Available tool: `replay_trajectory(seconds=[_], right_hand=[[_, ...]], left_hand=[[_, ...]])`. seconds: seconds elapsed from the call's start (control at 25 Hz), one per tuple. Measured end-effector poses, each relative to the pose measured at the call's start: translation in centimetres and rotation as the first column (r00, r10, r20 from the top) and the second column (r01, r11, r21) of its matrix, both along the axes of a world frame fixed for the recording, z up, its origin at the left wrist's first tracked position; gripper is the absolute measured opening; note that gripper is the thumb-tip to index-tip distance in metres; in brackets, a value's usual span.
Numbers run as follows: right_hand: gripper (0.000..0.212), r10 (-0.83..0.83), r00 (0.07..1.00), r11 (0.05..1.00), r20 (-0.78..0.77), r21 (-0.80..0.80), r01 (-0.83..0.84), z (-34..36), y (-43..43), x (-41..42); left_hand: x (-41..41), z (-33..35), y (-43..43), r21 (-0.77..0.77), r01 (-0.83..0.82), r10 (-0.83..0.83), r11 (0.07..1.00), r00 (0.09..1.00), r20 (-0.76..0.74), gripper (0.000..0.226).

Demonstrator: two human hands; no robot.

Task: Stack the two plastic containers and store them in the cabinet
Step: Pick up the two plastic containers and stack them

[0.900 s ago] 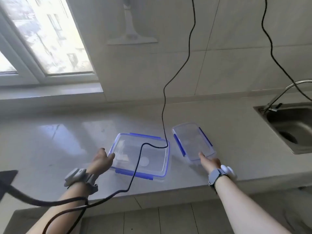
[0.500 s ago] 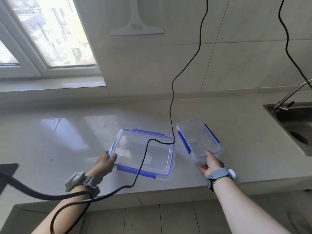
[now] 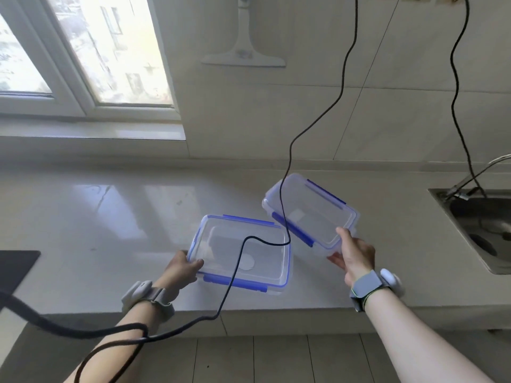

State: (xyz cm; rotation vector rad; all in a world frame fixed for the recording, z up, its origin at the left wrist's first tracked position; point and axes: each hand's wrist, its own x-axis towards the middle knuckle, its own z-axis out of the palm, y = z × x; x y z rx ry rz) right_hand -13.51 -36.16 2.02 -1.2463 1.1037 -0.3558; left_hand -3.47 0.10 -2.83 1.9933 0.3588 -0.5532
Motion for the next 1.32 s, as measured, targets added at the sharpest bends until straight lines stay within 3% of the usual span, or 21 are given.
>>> replay_trajectory(seconds=[0.12,0.36,0.44,0.56,0.76,0.84,0.92,1.04,1.32], right_hand=[[0.031,0.131,0.991,0.99,0.009,-0.055,-0.13,0.8,1.3,0.4],[0.034,0.353,0.935,0.932,-0.037,-0.071,-0.355,0.7,3.9,1.6],[0.044,0.411,0.909,0.907,-0.07,-0.073,-0.415,0.3,4.8,1.9],[0.06,0.457,0.883,0.881,-0.105,-0.081,-0.466,-0.2,5.9,2.6],[0.044,0.476,0.853,0.845,-0.216,-0.155,-0.511,-0.6,6.2,2.8],[0.054,0.503,0.83,0.813,-0.243,-0.195,-0.55,-1.1,5.7,2.7],[0.059,0.546,0.815,0.806,-0.195,-0.141,-0.575,-1.5,5.5,2.6],[0.039,0.558,0.827,0.83,-0.071,0.023,-0.558,-1.2,5.7,2.1],[0.028,0.566,0.824,0.823,-0.036,-0.022,-0.567,-0.8,6.5,-0.6]], left_hand=[[-1.0,-0.1,-0.2,-0.041,0.019,-0.02,0.999,0.999,-0.044,0.045],[-1.3,-0.8,-0.6,-0.084,0.023,-0.03,0.996,0.996,-0.087,0.035],[-1.2,-1.0,-0.5,-0.111,0.007,-0.02,0.994,0.993,-0.118,0.036],[-0.8,-1.7,-0.5,-0.113,-0.006,-0.011,0.994,0.989,-0.145,0.039],[-0.7,-2.8,-0.9,-0.164,-0.006,-0.017,0.986,0.99,-0.137,0.042],[-0.7,-3.1,-1.2,-0.198,-0.032,0.005,0.98,0.991,-0.136,0.041],[-0.6,-3.3,-1.4,-0.216,-0.045,0.014,0.975,0.99,-0.141,0.044],[-0.7,-3.4,-1.5,-0.222,-0.041,0.012,0.974,0.991,-0.13,0.044],[-3.0,-3.3,-0.1,-0.312,-0.067,0.025,0.948,0.99,-0.137,0.039]])
